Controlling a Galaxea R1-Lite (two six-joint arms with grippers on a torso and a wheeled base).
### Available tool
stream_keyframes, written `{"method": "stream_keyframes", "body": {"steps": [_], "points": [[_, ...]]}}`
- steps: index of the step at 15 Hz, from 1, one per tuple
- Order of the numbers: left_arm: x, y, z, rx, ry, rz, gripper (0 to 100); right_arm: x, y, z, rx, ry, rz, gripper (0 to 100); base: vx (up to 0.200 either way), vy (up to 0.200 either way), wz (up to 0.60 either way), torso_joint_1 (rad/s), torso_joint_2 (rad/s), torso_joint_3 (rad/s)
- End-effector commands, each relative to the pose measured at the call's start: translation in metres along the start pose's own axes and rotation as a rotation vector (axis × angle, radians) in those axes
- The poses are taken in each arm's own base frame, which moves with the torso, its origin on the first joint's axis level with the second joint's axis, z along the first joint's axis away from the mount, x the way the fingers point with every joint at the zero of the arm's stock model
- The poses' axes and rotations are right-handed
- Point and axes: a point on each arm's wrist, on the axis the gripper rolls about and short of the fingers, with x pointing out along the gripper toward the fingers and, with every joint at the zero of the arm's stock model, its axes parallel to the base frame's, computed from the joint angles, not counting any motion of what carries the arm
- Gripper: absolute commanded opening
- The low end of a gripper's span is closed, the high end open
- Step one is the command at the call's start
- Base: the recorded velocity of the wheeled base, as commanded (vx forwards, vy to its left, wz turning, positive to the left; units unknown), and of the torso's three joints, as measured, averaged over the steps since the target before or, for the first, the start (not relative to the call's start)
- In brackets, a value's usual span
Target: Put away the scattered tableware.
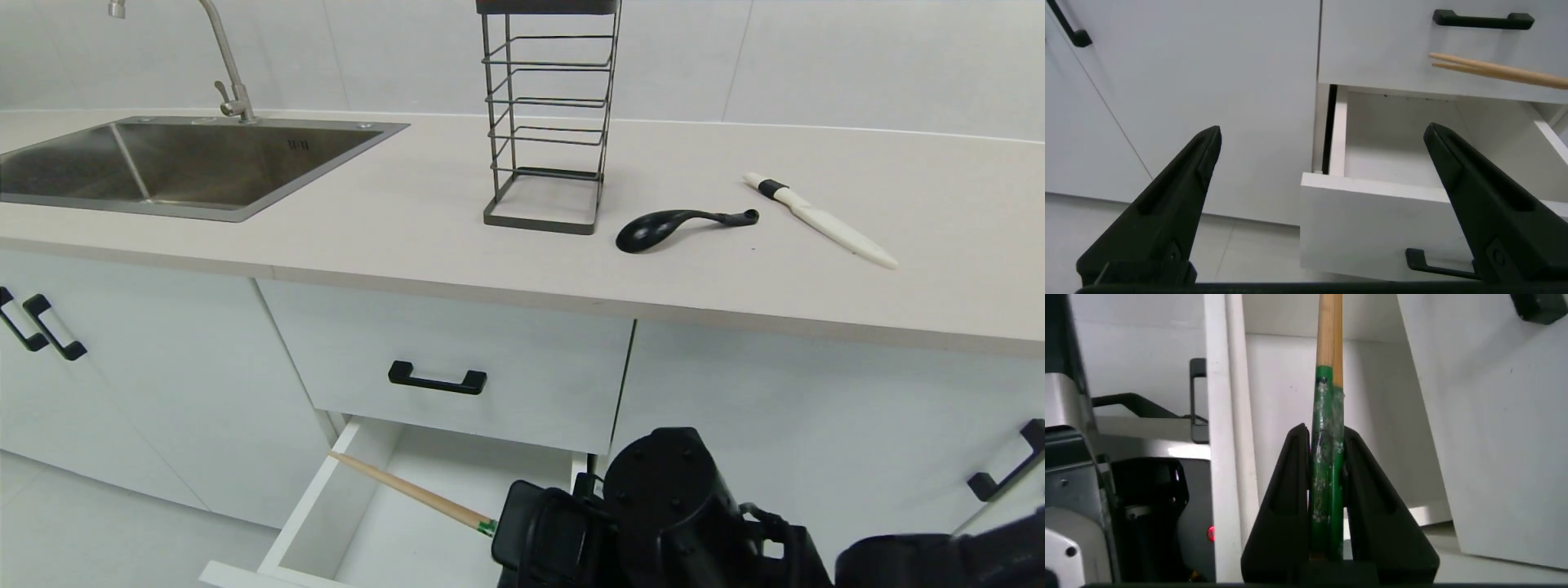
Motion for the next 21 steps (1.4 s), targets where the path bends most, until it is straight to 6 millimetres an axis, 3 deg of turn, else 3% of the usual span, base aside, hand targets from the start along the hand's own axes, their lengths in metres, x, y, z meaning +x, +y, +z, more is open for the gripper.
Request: {"method": "stream_keyframes", "body": {"steps": [1,7,21], "points": [[0.0,0.0,0.0,0.0,0.002,0.0,100,0.02,-0.003,-0.009,0.012,0.049,-0.006,0,0.0,0.0,0.0,0.0,0.0,0.0],[0.0,0.0,0.0,0.0,0.002,0.0,100,0.049,-0.019,-0.006,0.036,0.046,-0.041,0,0.0,0.0,0.0,0.0,0.0,0.0],[0.0,0.0,0.0,0.0,0.002,0.0,100,0.08,-0.024,-0.021,0.039,0.112,-0.039,0,0.0,0.0,0.0,0.0,0.0,0.0]]}}
